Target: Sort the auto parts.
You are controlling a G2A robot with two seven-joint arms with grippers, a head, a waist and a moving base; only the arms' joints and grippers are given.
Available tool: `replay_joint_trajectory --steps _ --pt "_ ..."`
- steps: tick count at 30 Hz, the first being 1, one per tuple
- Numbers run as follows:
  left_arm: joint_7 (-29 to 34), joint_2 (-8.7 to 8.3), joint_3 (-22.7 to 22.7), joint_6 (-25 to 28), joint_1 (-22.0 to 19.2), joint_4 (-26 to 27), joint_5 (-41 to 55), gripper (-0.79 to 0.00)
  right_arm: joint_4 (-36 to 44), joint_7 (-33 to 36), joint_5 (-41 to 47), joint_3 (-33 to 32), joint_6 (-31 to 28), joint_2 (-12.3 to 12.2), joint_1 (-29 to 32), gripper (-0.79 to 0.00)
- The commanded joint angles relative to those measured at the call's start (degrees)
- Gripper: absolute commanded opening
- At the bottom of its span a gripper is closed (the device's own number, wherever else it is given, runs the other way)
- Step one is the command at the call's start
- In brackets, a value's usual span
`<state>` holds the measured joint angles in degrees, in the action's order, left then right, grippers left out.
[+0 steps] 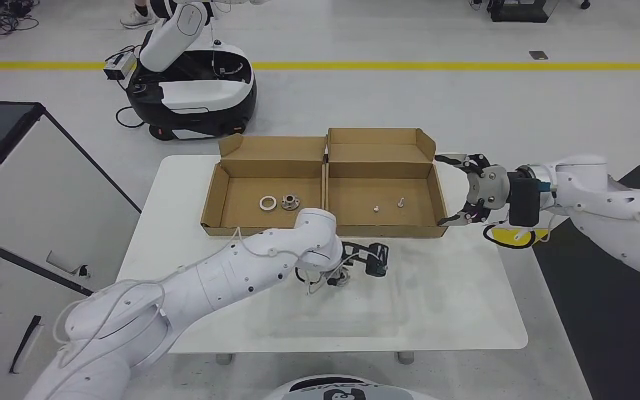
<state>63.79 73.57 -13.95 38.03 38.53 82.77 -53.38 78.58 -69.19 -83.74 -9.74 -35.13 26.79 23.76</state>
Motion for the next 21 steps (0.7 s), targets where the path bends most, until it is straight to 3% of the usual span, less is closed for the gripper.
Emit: replay_joint_trajectory --steps 1,21 --pt "0.67 -0.08 -0.05 0.43 0.17 0.12 0.33 -0.456 0.0 0.0 0.0 0.0 0.0 0.0 0.0 0.0" --pt "2.49 -2.25 0.93 -0.25 -0.77 3.6 2.49 -0.459 0.0 0.0 0.0 0.0 0.0 0.0 0.0 0.0"
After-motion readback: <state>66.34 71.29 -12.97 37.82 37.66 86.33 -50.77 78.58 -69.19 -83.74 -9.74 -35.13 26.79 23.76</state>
